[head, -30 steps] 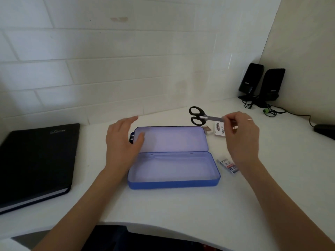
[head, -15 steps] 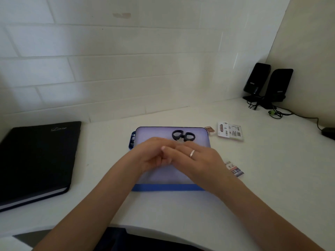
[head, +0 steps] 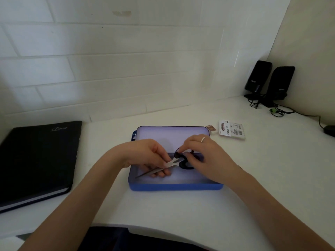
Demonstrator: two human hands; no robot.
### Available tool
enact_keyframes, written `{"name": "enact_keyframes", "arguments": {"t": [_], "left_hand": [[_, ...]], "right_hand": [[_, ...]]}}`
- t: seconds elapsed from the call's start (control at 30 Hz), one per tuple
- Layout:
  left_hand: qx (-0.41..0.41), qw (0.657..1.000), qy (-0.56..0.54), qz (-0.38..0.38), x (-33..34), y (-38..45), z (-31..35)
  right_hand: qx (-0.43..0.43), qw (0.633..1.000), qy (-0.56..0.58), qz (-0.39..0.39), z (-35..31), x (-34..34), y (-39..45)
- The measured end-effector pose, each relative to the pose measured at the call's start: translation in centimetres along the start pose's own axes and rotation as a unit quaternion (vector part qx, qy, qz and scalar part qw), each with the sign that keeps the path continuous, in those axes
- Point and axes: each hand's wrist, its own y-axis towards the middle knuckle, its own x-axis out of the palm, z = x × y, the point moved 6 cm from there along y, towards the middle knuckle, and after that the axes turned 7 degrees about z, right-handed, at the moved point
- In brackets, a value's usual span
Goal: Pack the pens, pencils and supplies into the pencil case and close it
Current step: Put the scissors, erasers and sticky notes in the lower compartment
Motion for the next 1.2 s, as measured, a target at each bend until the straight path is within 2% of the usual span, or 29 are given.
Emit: {"name": "enact_keyframes", "arguments": {"t": [0.1, 0.17, 0.33, 0.57, 0.7, 0.77, 0.83, 0.97, 1.03, 1.1, 1.13, 1.2], "left_hand": [[0.024, 0.991, 0.112, 0.068, -0.8, -0.1, 0.8], [0.035, 0.984, 0.150, 0.086, -0.7, -0.2, 1.2], [0.042, 0.976, 0.205, 0.054, 0.2, -0.7, 1.6], [0.084, 0.969, 0.211, 0.097, 0.3, -0.6, 1.8], [0.113, 0.951, 0.199, 0.208, -0.4, -0.2, 2.0], [0.145, 0.926, 0.215, 0.275, -0.8, -0.3, 2.5], [0.182, 0.902, 0.249, 0.304, -0.8, -0.6, 3.1], [0.257, 0.872, 0.303, 0.286, 0.1, -0.4, 3.8], [0.294, 0.865, 0.297, 0.278, 0.7, -0.5, 3.8], [0.314, 0.868, 0.282, 0.261, 1.3, -0.4, 3.6], [0.313, 0.873, 0.281, 0.245, 1.7, -0.4, 3.3], [0.296, 0.887, 0.290, 0.205, 2.5, -0.1, 2.7]], "right_hand": [[-0.001, 1.000, -0.006, -0.019, 0.0, 0.2, 0.0], [0.001, 0.999, -0.008, -0.031, 0.1, 0.1, -0.1], [0.028, 0.998, -0.006, -0.053, 0.8, 0.3, -0.2], [0.073, 0.993, 0.065, -0.072, 1.2, -1.3, -0.1], [0.087, 0.990, 0.058, -0.098, 2.0, -1.8, -0.3], [0.093, 0.985, 0.042, -0.141, 2.2, -1.2, -0.6], [0.097, 0.979, 0.054, -0.172, 1.8, -0.3, -0.9], [0.104, 0.975, 0.111, -0.162, 1.3, 0.2, -0.4], [0.145, 0.978, 0.126, -0.085, 2.7, -1.5, 0.1], [0.192, 0.978, 0.077, -0.002, 4.9, -4.1, 0.1], [0.220, 0.974, 0.047, 0.010, 6.1, -5.2, -0.2], [0.284, 0.958, 0.008, -0.039, 8.3, -6.4, -1.3]]}}
